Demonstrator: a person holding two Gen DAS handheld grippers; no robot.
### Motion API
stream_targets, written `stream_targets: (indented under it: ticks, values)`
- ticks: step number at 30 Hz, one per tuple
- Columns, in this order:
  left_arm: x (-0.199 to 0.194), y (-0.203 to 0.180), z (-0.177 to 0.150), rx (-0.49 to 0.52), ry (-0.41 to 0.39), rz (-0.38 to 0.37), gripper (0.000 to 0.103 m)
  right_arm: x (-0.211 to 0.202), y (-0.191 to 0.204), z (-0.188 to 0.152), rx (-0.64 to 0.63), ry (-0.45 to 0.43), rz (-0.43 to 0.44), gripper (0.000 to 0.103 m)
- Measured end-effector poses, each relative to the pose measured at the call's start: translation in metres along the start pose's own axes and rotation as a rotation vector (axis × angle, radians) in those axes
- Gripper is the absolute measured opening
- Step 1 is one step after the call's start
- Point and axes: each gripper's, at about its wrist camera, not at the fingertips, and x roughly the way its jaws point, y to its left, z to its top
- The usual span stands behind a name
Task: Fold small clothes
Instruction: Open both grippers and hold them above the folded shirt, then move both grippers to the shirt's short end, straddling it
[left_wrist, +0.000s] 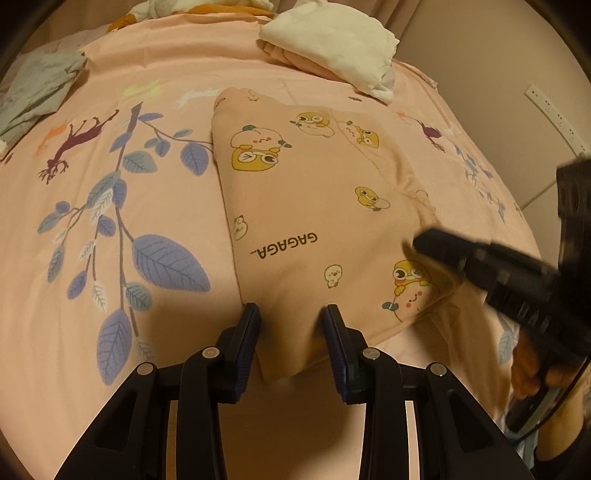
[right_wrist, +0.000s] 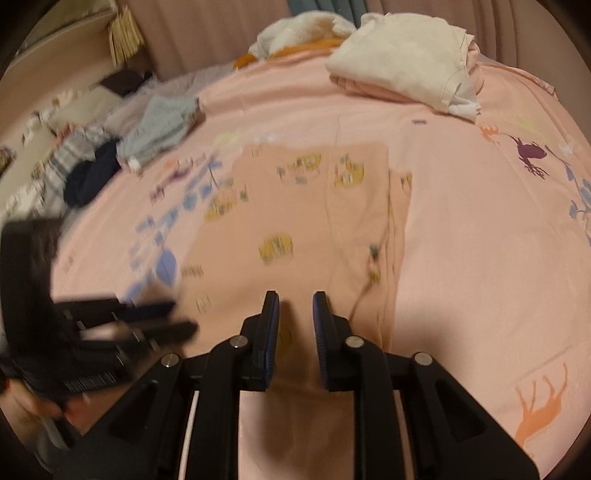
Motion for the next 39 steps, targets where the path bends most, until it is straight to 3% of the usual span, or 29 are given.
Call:
stream_targets:
  ticks: [4, 18, 21, 23, 26, 32, 35, 39]
  values:
    - [0.000, 0.002, -0.002, -0.015, 0.006, 0.013, 0.034, 0.006, 0.002, -0.016, -0.024, 0.045, -0.049, 0.017]
    - [-0.012, -0.003, -0.012, -0.003, -0.007, 0.063, 0.034, -0.020, 0.003, -0.035, -0.007, 0.037, -0.023, 0.019]
    - [-0.017, -0.004, -0.014, 0.001, -0.017, 0.073, 0.034, -0.027, 0.002, -0.038, -0.003, 0.031, -0.018, 0.024]
    - [-0.020, -0.003, -0.015, -0.001, -0.021, 0.074, 0.043, -0.034, 0.001, -0.040, 0.005, 0.023, -0.013, 0.033]
    - [-0.025, 0.000, -0.017, -0.016, -0.031, 0.061, 0.044, -0.042, -0.002, -0.039, 0.033, 0.012, 0.006, 0.046]
    - [-0.030, 0.007, -0.015, -0.051, -0.047, 0.061, 0.045, -0.045, -0.012, -0.034, 0.130, 0.002, 0.063, 0.055]
    - [-0.031, 0.011, -0.014, -0.069, -0.052, 0.058, 0.053, -0.044, -0.014, -0.032, 0.161, 0.004, 0.083, 0.056]
    - [-0.029, 0.017, -0.011, -0.093, -0.052, 0.055, 0.054, -0.041, -0.017, -0.028, 0.184, 0.002, 0.107, 0.056]
